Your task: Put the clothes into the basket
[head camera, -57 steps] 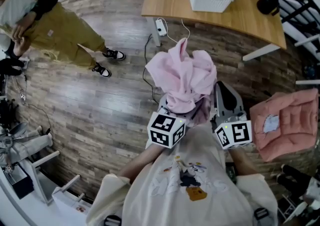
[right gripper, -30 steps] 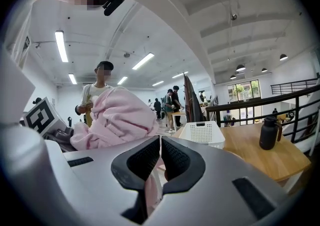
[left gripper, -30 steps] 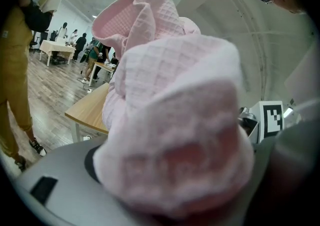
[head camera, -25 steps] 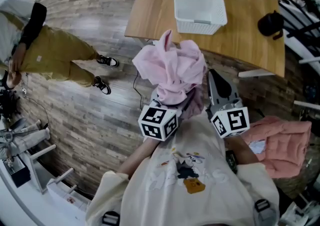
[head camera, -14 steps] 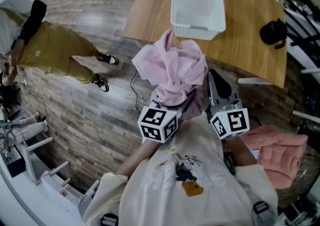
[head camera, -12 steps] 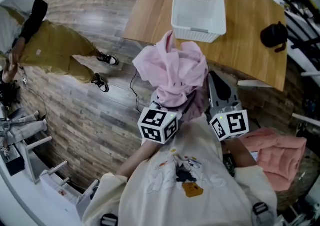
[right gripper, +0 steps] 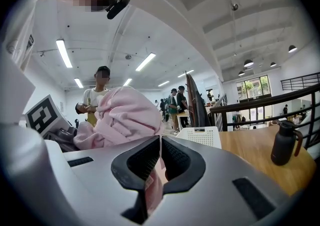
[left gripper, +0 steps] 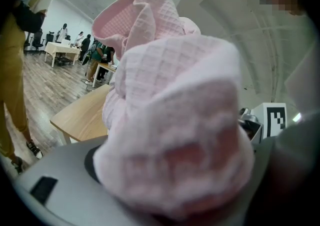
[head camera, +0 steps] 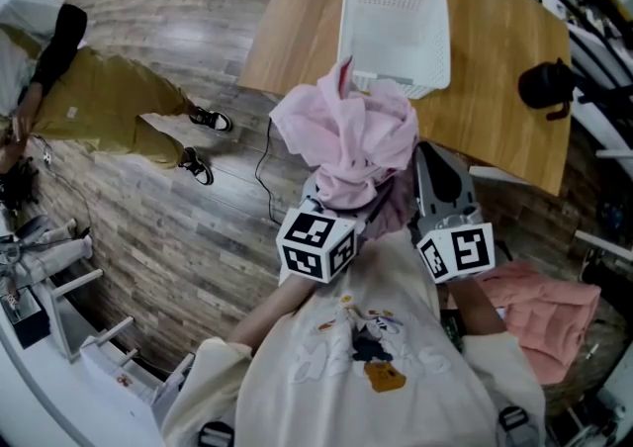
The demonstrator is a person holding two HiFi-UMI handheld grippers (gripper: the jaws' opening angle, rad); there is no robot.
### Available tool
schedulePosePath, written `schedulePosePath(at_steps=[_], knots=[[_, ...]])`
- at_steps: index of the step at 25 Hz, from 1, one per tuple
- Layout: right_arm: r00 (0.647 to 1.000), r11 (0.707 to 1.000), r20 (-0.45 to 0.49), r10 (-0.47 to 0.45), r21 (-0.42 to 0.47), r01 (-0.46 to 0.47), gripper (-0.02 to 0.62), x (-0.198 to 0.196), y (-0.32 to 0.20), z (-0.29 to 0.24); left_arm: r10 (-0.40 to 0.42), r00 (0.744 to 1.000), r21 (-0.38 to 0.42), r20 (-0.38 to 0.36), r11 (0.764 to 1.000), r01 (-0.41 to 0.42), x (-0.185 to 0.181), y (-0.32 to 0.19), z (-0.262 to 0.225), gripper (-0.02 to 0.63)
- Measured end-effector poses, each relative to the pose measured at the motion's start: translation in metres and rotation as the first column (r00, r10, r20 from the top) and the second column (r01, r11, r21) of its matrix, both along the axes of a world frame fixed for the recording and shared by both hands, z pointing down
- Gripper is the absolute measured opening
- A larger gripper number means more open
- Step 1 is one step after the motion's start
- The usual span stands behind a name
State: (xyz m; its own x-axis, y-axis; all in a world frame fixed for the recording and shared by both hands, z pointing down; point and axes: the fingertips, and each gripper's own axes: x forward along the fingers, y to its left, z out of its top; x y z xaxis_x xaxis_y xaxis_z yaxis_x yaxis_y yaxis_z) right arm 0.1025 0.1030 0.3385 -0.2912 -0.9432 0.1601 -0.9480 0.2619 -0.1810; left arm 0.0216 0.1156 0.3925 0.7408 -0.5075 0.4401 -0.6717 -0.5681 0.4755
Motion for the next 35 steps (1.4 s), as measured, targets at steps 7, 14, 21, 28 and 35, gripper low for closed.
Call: schedulePosePath(at_steps=[7, 14, 21, 28, 35], knots=[[1.000, 1.000, -0.013, 0.004, -0.015, -0.004, 0.025, 0.005, -0.042, 0.006, 0.000, 1.000, -0.004, -0.012, 1.000, 0.000, 0.006, -0.046, -0.001, 0.367], [0.999, 1.000, -0.036, 0.000, -0.014, 0.000, 0.025, 0.004, -0.087, -0.001, 0.015, 1.000, 0.004, -0.013, 1.000, -0.015, 0.014, -0.096, -0.009, 0.367], [0.997, 0.999, -0.062, 0.046, -0.005, -0.046, 0.025, 0.017, -0.126, -0.006, 0.061, 0.998, 0.022, -0.033, 0.998, -0.060, 0.029, -0.144, -0.016, 0.367], [0.994, 0.995, -0.053, 0.095, 0.006, -0.095, 0.025, 0.015, -0.159, -0.006, 0.114, 0.993, 0.050, -0.040, 0.993, -0.111, 0.036, -0.185, -0.018, 0.367], [0.987, 0.989, -0.071, 0.145, 0.003, -0.145, 0.025, 0.020, -0.187, -0.005, 0.170, 0.984, 0.051, -0.055, 0.985, -0.168, 0.044, -0.212, -0.018, 0.367]])
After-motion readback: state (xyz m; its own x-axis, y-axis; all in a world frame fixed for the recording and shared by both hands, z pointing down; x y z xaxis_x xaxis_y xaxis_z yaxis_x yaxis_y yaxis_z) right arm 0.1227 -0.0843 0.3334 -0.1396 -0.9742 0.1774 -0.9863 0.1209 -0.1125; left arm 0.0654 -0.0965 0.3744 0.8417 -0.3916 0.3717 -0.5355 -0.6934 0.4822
